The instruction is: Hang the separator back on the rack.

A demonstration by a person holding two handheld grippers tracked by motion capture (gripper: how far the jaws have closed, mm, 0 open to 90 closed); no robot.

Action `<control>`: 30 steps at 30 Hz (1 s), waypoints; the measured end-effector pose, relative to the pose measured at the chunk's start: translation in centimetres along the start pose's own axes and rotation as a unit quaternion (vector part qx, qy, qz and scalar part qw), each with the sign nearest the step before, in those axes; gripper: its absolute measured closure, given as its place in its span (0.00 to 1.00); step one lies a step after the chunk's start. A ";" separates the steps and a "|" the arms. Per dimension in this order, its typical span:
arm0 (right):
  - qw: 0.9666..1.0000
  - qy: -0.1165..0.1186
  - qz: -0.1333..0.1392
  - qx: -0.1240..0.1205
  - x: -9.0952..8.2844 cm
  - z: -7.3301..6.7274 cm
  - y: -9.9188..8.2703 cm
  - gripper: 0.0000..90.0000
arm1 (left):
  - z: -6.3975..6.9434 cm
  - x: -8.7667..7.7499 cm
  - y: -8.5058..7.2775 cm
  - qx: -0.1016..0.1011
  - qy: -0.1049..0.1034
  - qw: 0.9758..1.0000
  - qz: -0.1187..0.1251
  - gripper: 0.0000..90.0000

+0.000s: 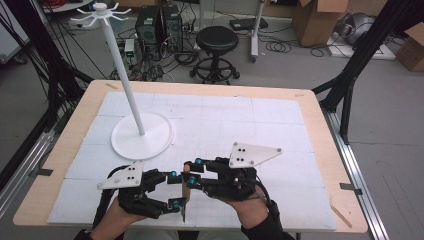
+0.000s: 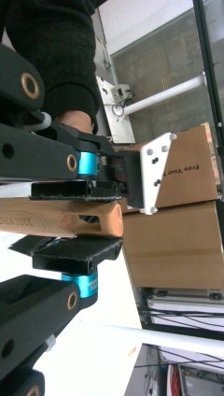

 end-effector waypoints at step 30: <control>0.999 -0.001 0.025 0.037 0.7 0.3 0.0 0.68 | 0.2 0.4 -0.3 0.006 0.013 1.000 -0.018 0.76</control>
Point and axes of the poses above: each handheld gripper's, and its own axes: x roughly forward along the jaws, y roughly out of its top, z roughly to its right, the point moved 6 cm from there along x, roughly forward along the jaws, and after that the axes turned 4 degrees about x, right-handed, at the moved point
